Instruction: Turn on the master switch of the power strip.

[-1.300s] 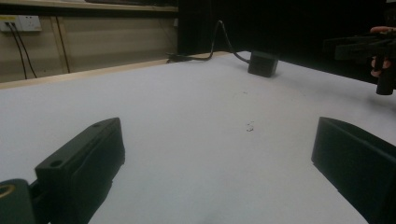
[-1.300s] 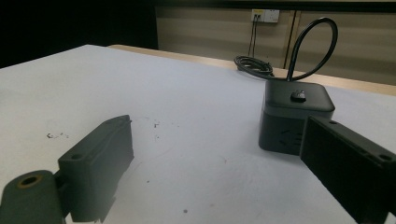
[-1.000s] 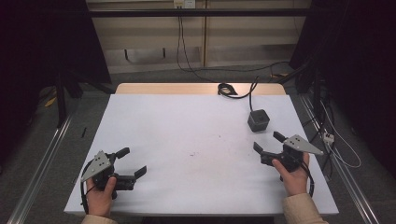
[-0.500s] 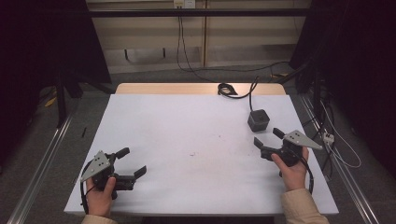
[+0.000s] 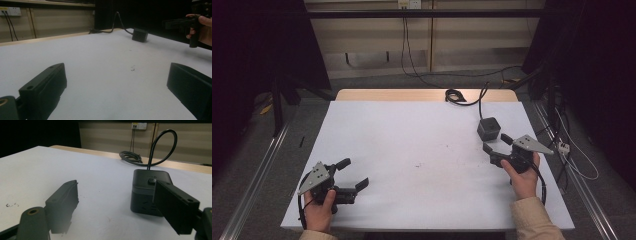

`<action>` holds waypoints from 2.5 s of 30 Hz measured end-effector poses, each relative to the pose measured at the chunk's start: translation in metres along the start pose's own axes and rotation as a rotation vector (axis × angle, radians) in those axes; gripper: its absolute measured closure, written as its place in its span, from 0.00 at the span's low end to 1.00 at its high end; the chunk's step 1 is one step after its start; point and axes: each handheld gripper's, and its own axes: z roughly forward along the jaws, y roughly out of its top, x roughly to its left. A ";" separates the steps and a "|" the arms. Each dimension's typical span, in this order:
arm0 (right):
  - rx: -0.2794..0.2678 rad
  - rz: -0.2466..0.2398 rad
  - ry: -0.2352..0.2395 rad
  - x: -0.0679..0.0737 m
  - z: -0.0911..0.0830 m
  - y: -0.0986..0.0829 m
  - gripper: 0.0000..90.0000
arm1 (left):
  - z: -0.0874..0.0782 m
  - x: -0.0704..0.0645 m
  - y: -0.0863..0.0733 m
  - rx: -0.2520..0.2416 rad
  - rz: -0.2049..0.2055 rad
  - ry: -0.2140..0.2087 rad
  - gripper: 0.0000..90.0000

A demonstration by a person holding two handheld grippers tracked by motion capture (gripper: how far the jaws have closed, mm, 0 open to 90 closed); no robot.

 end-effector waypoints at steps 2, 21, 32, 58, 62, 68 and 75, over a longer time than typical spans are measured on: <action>0.001 -0.002 0.001 -0.001 0.001 0.000 0.22 | 0.000 0.000 0.000 0.001 0.001 -0.001 0.02; -0.005 0.019 -0.003 -0.008 0.006 0.006 0.31 | 0.000 0.000 -0.001 0.006 -0.003 0.005 0.02; 0.017 0.019 -0.003 -0.011 0.011 0.008 0.38 | 0.000 0.001 -0.001 0.004 -0.009 0.008 0.02; 0.033 -0.012 -0.017 -0.016 0.022 0.014 0.52 | 0.000 0.000 -0.001 0.006 -0.004 0.005 0.02; 0.041 -0.012 -0.017 -0.017 0.023 0.014 0.55 | 0.000 0.000 -0.001 0.008 -0.003 0.004 0.02; 0.039 -0.005 -0.008 -0.018 0.025 0.015 0.62 | 0.000 0.000 -0.001 0.006 -0.005 0.004 0.02; 0.050 0.010 0.002 -0.019 0.028 0.018 0.69 | -0.001 0.000 -0.001 0.000 -0.008 0.008 0.02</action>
